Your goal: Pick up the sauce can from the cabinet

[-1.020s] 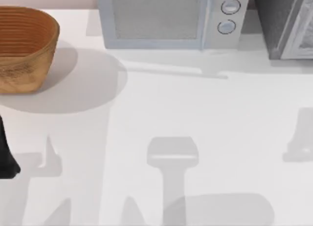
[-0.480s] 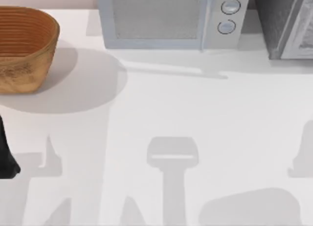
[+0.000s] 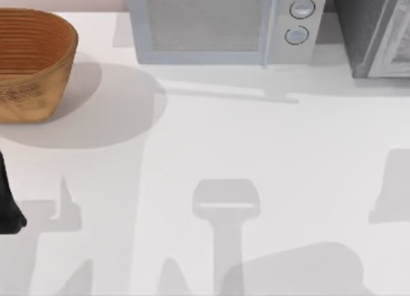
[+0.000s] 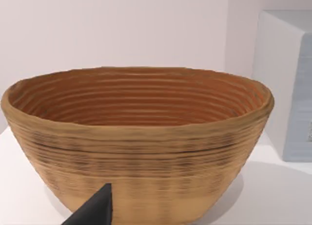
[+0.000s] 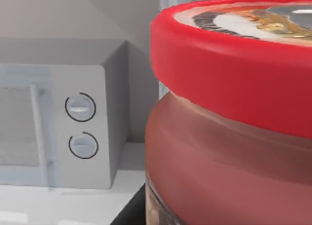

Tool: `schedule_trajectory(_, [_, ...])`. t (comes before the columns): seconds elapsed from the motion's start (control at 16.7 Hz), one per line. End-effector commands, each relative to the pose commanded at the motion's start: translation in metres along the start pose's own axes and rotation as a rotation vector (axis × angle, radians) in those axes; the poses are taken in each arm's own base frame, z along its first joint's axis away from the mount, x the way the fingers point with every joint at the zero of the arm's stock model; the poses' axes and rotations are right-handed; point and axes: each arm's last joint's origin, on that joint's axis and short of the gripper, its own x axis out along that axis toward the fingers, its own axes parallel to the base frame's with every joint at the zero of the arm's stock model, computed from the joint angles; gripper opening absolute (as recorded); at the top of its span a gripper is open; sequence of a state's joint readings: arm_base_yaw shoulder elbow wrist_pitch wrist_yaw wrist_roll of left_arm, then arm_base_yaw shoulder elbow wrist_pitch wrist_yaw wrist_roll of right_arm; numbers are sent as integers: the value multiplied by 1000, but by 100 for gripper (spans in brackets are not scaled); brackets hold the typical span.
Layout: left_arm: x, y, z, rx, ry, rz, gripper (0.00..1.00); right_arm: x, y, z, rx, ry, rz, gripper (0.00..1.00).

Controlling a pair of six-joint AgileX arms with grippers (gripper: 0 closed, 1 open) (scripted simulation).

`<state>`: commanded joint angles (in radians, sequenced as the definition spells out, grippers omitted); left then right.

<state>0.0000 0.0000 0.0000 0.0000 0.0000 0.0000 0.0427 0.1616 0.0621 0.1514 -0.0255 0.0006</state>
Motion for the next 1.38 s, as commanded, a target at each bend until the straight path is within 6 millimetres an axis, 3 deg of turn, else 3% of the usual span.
schedule_trajectory(0.24, [0,0,0,0,0,0,100,27,11,19,0,-33,119,0])
schedule_trajectory(0.42, [0,0,0,0,0,0,100,59,25,17,6,-13,231,0])
schedule_trajectory(0.6, [0,0,0,0,0,0,100,90,45,-2,14,32,349,0])
schedule_trajectory(0.84, [0,0,0,0,0,0,100,121,75,-43,24,89,497,0])
schedule_trajectory(1.14, [0,0,0,0,0,0,100,137,105,-89,26,85,637,0])
schedule_trajectory(1.38, [0,0,0,0,0,0,100,141,117,-105,23,50,691,0])
